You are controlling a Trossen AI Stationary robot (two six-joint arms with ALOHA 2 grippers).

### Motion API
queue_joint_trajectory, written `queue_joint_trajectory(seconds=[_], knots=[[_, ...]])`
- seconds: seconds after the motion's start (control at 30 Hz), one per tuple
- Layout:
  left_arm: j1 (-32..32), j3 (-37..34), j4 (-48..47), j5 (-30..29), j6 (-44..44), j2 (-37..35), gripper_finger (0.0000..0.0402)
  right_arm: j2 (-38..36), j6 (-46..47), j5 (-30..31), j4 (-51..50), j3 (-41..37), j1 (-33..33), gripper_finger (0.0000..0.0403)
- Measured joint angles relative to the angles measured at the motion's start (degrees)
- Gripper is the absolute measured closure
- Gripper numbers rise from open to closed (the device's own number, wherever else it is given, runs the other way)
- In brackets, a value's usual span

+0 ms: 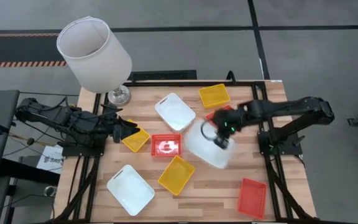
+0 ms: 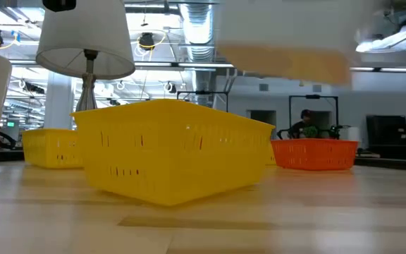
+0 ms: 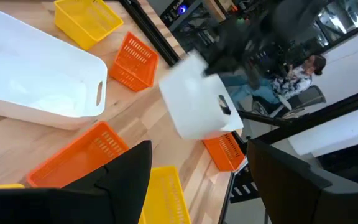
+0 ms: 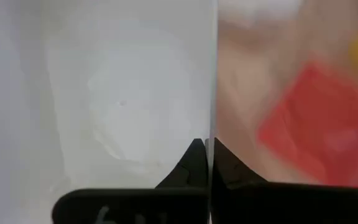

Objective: Stack baskets by color
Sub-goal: Stack the right white bin on the top white bin

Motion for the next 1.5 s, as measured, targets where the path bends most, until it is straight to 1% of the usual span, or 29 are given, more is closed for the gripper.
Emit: queue_joint_trajectory(seconds=[0.13, 0.2, 0.3, 0.37, 0.47, 0.6, 0.7, 0.83, 1.0, 1.5], knots=[[0.0, 0.0, 0.0, -0.2, -0.7, 0.0, 0.0149, 4.9, 2.8, 0.9, 8.4, 5.3, -7.1, 0.0402], [0.0, 0.0, 0.0, -0.3, -0.6, 0.0, 0.0149, 8.9, 2.7, 0.8, 10.0, 7.9, -10.6, 0.0402], [0.0, 0.0, 0.0, -0.3, 0.0, 0.0, 0.0149, 16.0, 0.1, -0.4, 11.3, 13.3, -15.3, 0.0402], [0.0, 0.0, 0.0, -0.3, 0.1, 0.0, 0.0149, 20.8, -2.4, -1.0, 11.3, 17.6, -17.8, 0.0402], [0.0, 0.0, 0.0, -0.3, 0.2, 0.0, 0.0149, 27.4, -6.4, -3.8, 10.8, 24.2, -21.3, 0.0402], [0.0, 0.0, 0.0, -0.3, 0.2, 0.0, 0.0149, 34.9, -10.6, -7.7, 7.3, 32.1, -25.0, 0.0402], [0.0, 0.0, 0.0, -0.3, 0.2, 0.0, 0.0149, 39.0, -13.0, -8.2, 3.3, 36.4, -26.8, 0.0402], [0.0, 0.0, 0.0, -0.3, 0.2, 0.0, 0.0149, 42.1, -15.1, -8.8, -0.5, 38.7, -27.5, 0.0402], [0.0, 0.0, 0.0, -0.2, 0.2, 0.0, 0.0149, 44.7, -16.1, -9.8, -1.4, 38.6, -27.8, 0.0403], [0.0, 0.0, -0.3, -0.2, 0.3, 0.0, 0.0149, 45.0, -17.1, -9.9, -3.0, 38.3, -28.6, 0.0403]])
